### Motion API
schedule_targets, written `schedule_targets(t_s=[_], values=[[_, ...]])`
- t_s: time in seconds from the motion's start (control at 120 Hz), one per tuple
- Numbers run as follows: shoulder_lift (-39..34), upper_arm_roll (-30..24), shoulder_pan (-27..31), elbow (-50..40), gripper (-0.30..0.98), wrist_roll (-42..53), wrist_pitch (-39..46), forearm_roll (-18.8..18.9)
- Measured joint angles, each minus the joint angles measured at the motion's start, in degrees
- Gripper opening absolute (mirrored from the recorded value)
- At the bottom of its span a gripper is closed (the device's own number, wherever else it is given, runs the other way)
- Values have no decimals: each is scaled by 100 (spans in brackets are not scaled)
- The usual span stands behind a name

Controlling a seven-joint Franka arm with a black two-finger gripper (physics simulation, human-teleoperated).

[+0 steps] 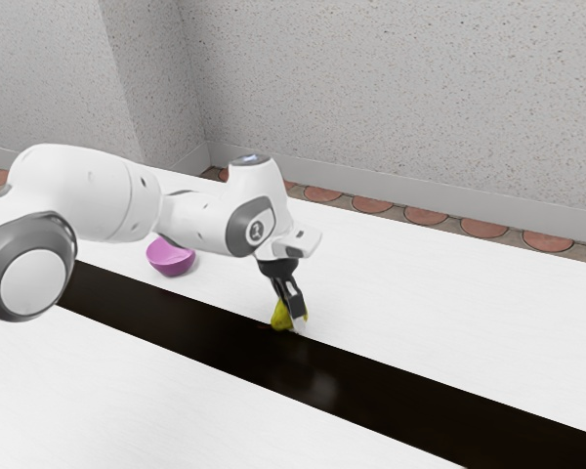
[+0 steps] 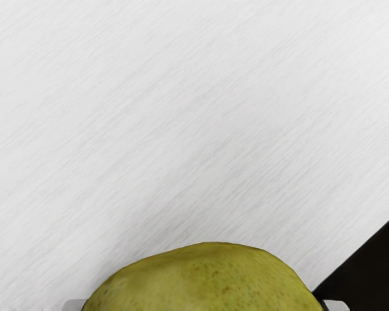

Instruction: Place the pear in the bowl.

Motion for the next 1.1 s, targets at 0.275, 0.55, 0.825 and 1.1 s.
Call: schedule_targets(t_s=[0.275,0.55,0.825,1.1], values=[[-1086,55,147,-489,13,-41,-12,163],[-1611,1290,261,-347,8,397,-278,234],[-891,2060,502,679,5,878,-337,208],[235,2033,787,1264,6,1212,-336,-99]])
